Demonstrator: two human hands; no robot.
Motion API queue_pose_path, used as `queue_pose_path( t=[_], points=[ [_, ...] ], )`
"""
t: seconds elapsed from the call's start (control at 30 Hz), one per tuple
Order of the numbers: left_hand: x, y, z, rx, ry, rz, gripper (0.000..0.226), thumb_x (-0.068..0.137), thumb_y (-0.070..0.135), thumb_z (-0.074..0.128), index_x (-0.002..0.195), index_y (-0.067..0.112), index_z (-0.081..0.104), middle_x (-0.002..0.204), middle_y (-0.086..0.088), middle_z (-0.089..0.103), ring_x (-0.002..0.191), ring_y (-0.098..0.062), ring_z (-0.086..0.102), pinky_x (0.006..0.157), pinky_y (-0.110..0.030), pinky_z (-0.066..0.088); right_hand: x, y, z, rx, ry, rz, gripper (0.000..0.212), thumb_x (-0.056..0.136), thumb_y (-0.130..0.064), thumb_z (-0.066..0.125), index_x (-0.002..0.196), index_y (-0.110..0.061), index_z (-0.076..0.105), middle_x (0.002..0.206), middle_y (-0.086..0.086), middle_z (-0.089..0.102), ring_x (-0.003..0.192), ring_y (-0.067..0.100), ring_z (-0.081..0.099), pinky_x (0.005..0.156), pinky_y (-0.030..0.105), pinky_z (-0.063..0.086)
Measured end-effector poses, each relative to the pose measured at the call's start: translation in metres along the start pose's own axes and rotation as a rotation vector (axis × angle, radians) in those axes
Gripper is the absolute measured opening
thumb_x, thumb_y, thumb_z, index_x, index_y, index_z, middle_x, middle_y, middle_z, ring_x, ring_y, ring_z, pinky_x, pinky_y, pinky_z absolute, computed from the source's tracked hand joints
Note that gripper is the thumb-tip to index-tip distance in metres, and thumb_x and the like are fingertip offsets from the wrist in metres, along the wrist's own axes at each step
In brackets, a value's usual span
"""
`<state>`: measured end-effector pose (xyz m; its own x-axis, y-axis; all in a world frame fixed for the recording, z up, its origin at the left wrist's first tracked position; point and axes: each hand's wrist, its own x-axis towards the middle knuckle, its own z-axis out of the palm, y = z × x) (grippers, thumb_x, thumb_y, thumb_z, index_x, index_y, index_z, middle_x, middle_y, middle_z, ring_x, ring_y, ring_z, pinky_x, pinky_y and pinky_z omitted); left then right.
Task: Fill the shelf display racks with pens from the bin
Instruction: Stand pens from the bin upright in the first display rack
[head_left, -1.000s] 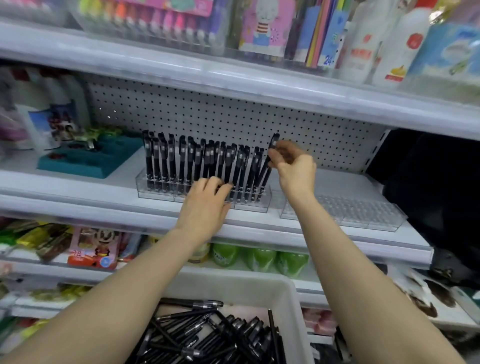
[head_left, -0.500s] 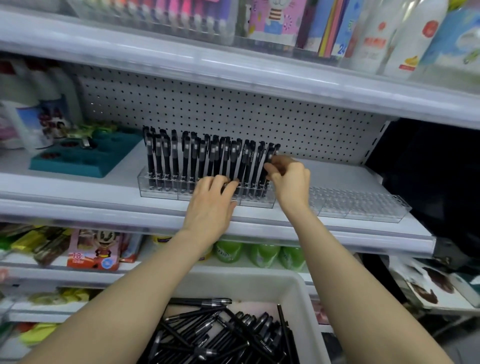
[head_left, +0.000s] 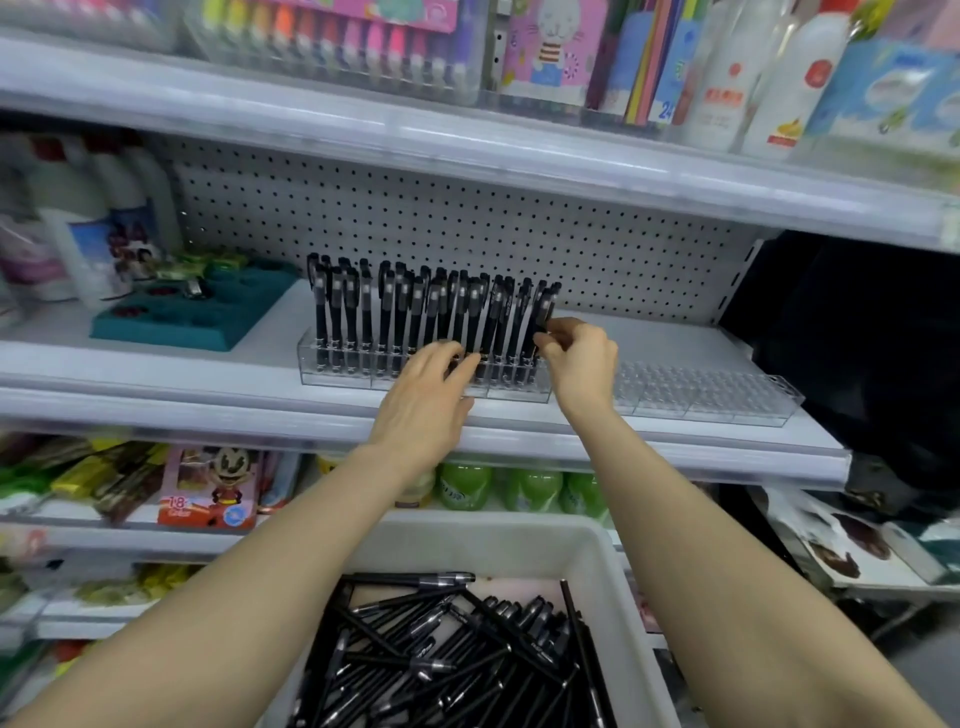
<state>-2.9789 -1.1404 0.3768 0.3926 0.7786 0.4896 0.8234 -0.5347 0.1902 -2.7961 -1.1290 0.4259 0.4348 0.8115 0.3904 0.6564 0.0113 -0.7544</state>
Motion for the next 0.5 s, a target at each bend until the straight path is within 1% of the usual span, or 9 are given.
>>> queue_pose_path(
  t=[0.07,0.13,0.2,0.3,0.33,0.4,0.43,0.5],
  points=[
    [-0.016,0.001,-0.004,-0.073,0.049,-0.028,0.048,0.098,0.025,0.052,0.145,0.02,0.042,0.147,-0.001,0.039,0.138,-0.019,0.03,0.113,-0.038,0.034,-0.015,0.003,-0.004,0.022,0.021,-0.024,0.028,0.093,-0.017,0.064,0.118,-0.007,0.068,0.102,0.007,0.073,0.09,0.017,0.064,0.085,0.026,0.049],
    [-0.035,0.001,-0.006,-0.125,0.058,-0.047,0.041,0.098,0.026,0.05,0.139,0.021,0.05,0.137,0.001,0.046,0.128,-0.017,0.039,0.1,-0.036,0.045,-0.036,0.005,-0.006,0.066,0.03,-0.039,0.027,0.093,-0.018,0.064,0.118,-0.008,0.068,0.098,0.001,0.071,0.089,0.012,0.063,0.085,0.023,0.049],
    [-0.057,0.001,-0.004,-0.164,0.053,-0.03,0.034,0.098,0.026,0.049,0.131,0.019,0.057,0.124,0.001,0.053,0.115,-0.017,0.047,0.091,-0.034,0.047,-0.06,0.011,-0.006,0.093,0.046,-0.044,0.023,0.093,-0.018,0.065,0.114,-0.011,0.069,0.092,-0.006,0.068,0.087,0.009,0.063,0.085,0.021,0.049],
    [-0.091,0.0,0.011,-0.192,0.025,-0.039,0.029,0.097,0.025,0.05,0.121,0.017,0.065,0.111,0.0,0.059,0.103,-0.02,0.053,0.083,-0.033,0.045,-0.102,0.026,-0.004,0.103,0.039,-0.058,0.015,0.092,-0.017,0.065,0.104,-0.015,0.073,0.088,-0.008,0.07,0.082,0.006,0.065,0.082,0.018,0.05],
    [-0.103,0.0,0.018,-0.197,0.003,-0.059,0.028,0.097,0.026,0.051,0.119,0.017,0.065,0.11,0.0,0.059,0.102,-0.021,0.053,0.082,-0.033,0.044,-0.117,0.032,-0.002,0.094,0.025,-0.065,0.013,0.091,-0.018,0.065,0.101,-0.016,0.074,0.087,-0.008,0.071,0.08,0.005,0.065,0.08,0.017,0.05],
    [-0.123,-0.001,0.035,-0.183,-0.053,-0.084,0.029,0.097,0.027,0.052,0.122,0.018,0.063,0.111,-0.001,0.059,0.103,-0.022,0.052,0.086,-0.036,0.044,-0.145,0.046,0.003,0.055,-0.035,-0.088,0.009,0.09,-0.02,0.066,0.096,-0.019,0.074,0.085,-0.011,0.072,0.078,0.003,0.065,0.078,0.017,0.05],
    [-0.129,-0.003,0.043,-0.146,-0.071,-0.073,0.031,0.096,0.028,0.052,0.124,0.019,0.061,0.11,-0.002,0.06,0.102,-0.024,0.052,0.088,-0.038,0.043,-0.158,0.053,0.006,0.039,-0.089,-0.098,0.009,0.09,-0.021,0.067,0.096,-0.02,0.073,0.084,-0.012,0.071,0.077,0.002,0.065,0.077,0.018,0.051],
    [-0.134,-0.008,0.056,-0.073,-0.076,-0.053,0.031,0.096,0.029,0.053,0.125,0.02,0.061,0.107,-0.003,0.062,0.097,-0.026,0.052,0.088,-0.039,0.042,-0.177,0.068,0.013,0.012,-0.229,-0.083,0.009,0.09,-0.021,0.066,0.095,-0.021,0.074,0.081,-0.013,0.07,0.075,0.003,0.065,0.076,0.022,0.054]
  ],
)
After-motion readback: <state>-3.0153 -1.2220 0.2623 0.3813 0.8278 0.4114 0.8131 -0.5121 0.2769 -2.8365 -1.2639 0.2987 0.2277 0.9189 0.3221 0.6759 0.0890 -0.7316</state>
